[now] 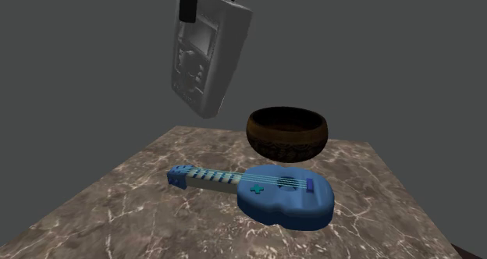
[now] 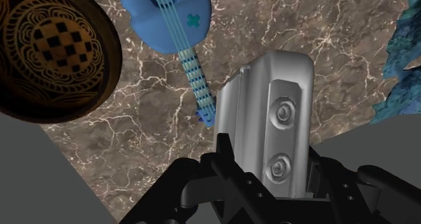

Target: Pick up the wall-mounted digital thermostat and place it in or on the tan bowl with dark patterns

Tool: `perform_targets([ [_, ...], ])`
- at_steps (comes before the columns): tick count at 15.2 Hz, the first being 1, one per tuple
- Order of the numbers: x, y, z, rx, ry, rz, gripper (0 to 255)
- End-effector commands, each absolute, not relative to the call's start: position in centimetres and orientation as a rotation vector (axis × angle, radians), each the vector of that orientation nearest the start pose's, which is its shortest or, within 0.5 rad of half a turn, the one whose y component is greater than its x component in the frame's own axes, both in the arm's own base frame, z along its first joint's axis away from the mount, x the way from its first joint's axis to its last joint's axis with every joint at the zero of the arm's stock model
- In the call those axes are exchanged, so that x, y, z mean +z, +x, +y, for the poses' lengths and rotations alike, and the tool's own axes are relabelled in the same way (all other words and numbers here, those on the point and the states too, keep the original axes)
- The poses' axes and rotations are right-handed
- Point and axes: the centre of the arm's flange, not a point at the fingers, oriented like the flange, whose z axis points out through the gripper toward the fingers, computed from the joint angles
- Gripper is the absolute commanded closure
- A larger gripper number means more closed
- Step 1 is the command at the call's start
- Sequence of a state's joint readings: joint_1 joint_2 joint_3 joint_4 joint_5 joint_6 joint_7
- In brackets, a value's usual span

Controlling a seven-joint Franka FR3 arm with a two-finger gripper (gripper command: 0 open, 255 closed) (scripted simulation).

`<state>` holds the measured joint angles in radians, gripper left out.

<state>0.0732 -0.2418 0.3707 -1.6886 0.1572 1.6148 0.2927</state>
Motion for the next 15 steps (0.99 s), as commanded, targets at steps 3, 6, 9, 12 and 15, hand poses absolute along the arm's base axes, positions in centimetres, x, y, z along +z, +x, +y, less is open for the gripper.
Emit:
perform_targets([
  [3, 69.8, 42.6, 19.6, -0.177, -3.007, -0.233, 255],
  [6, 70.4, 43.1, 15.7, -0.177, -3.007, -0.233, 255],
  [9, 71.0, 43.6, 11.8, -0.177, -3.007, -0.233, 255],
  [12, 71.6, 44.1, 7.9, -0.177, -3.007, -0.233, 255],
  [15, 72.1, 44.6, 4.0, -0.177, -3.007, -0.233, 255],
])
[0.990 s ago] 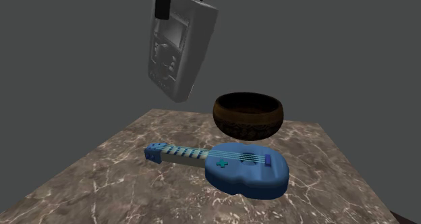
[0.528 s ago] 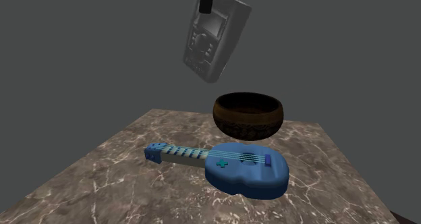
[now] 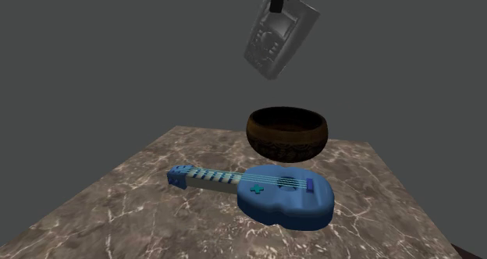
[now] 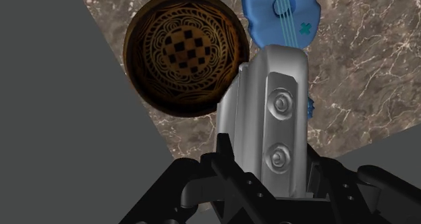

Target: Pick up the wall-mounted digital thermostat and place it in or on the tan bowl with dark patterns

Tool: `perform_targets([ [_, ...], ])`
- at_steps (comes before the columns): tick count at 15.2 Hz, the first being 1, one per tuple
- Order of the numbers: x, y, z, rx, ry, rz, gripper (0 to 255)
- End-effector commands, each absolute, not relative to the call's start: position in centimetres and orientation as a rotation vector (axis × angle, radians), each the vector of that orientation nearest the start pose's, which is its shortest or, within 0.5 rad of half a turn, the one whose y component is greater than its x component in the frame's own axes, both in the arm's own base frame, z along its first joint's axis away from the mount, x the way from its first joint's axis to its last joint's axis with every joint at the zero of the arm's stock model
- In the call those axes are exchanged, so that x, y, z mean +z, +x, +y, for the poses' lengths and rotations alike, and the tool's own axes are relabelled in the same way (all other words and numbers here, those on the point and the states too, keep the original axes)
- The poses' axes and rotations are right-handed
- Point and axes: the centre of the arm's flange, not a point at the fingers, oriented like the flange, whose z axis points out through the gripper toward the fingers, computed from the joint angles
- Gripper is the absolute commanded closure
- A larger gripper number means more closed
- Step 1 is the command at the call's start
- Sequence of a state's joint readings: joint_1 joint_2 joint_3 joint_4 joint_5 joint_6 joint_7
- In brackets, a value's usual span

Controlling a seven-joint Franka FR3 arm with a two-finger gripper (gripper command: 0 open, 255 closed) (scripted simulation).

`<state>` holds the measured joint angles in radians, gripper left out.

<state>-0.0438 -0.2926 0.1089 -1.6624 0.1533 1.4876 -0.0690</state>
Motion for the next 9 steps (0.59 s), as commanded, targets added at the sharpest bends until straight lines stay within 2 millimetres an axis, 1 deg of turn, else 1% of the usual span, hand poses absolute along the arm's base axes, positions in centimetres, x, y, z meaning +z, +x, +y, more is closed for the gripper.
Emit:
perform_targets([
  [1, 72.3, 44.8, 2.7, -0.177, -3.007, -0.233, 255],
  [2, 72.5, 44.9, 1.7, -0.177, -3.007, -0.233, 255],
  [9, 68.8, 44.9, 1.7, -0.177, -3.007, -0.233, 255],
])
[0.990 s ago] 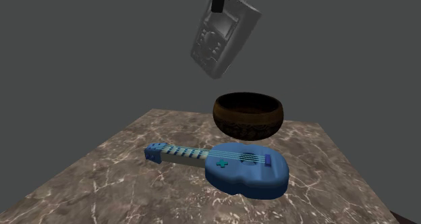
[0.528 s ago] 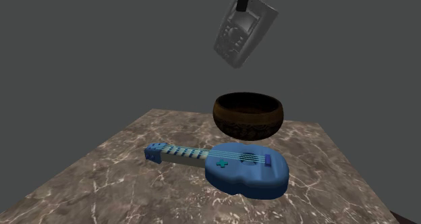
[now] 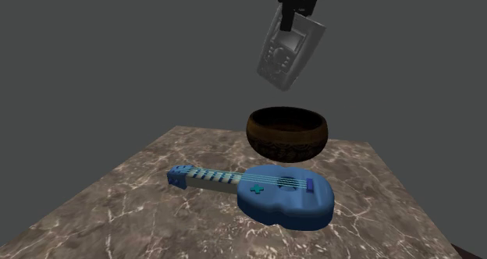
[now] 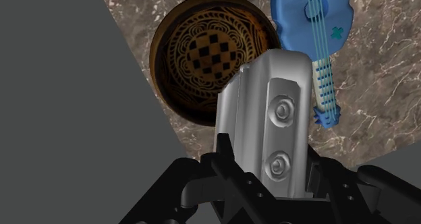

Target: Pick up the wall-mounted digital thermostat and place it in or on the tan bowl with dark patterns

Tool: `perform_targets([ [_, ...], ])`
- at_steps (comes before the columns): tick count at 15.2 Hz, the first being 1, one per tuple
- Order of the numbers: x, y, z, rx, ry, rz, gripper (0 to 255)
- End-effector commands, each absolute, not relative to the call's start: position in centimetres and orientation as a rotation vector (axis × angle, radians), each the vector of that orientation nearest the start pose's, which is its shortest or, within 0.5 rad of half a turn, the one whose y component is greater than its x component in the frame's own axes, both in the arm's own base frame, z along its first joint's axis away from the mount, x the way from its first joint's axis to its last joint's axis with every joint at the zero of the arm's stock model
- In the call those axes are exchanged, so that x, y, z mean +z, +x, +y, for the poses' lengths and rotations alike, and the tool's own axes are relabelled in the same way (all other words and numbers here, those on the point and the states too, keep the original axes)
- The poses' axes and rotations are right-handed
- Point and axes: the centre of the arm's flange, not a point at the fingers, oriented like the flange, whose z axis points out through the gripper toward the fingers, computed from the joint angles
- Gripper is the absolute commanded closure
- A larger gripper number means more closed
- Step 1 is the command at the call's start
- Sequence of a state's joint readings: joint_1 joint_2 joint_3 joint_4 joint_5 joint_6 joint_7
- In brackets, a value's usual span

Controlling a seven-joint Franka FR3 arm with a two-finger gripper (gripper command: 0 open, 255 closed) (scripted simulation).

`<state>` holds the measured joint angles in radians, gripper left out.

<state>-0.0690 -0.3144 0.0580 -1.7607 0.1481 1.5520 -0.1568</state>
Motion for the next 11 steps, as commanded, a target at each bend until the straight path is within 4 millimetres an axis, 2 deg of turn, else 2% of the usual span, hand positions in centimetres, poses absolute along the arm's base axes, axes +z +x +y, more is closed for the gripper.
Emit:
perform_targets([
  [1, 68.3, 44.9, 1.7, -0.177, -3.007, -0.233, 255],
  [11, 63.0, 44.9, 1.7, -0.177, -3.007, -0.233, 255],
])
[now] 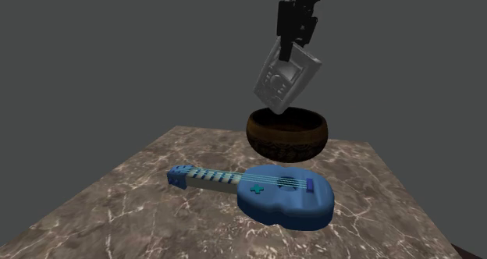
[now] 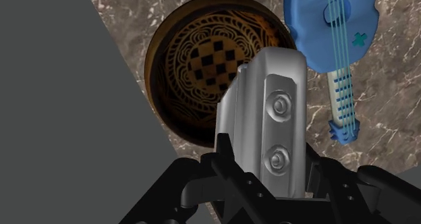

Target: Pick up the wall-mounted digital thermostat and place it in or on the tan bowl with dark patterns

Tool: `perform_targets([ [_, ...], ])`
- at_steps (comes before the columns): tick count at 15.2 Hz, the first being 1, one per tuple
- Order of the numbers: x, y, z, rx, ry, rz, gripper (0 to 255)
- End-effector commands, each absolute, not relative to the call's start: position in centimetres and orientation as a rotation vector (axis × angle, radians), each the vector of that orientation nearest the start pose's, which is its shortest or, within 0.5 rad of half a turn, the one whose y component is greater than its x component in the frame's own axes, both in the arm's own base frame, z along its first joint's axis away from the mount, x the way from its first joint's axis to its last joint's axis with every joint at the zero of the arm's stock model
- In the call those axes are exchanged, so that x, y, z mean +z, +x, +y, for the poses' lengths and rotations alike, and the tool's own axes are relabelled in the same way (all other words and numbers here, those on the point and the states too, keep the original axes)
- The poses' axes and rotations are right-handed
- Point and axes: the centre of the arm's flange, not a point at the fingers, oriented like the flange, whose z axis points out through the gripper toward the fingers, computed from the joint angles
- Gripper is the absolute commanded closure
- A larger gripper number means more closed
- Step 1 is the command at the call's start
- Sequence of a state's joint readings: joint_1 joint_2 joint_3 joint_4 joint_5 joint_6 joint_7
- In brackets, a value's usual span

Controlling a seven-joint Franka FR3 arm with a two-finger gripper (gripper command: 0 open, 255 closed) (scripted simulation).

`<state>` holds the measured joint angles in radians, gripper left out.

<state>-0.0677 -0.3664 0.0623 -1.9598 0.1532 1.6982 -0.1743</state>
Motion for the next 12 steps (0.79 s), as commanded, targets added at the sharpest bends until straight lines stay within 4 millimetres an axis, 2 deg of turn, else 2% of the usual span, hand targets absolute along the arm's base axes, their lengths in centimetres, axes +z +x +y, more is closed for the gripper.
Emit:
perform_targets([
  [1, 62.5, 44.9, 1.7, -0.177, -3.007, -0.233, 255],
  [3, 61.2, 44.9, 1.7, -0.177, -3.007, -0.233, 255],
  [10, 61.2, 44.9, 1.7, -0.177, -3.007, -0.233, 255],
  [11, 61.2, 44.9, 1.7, -0.177, -3.007, -0.233, 0],
  [12, 61.2, 44.9, 1.7, -0.177, -3.007, -0.233, 0],
])
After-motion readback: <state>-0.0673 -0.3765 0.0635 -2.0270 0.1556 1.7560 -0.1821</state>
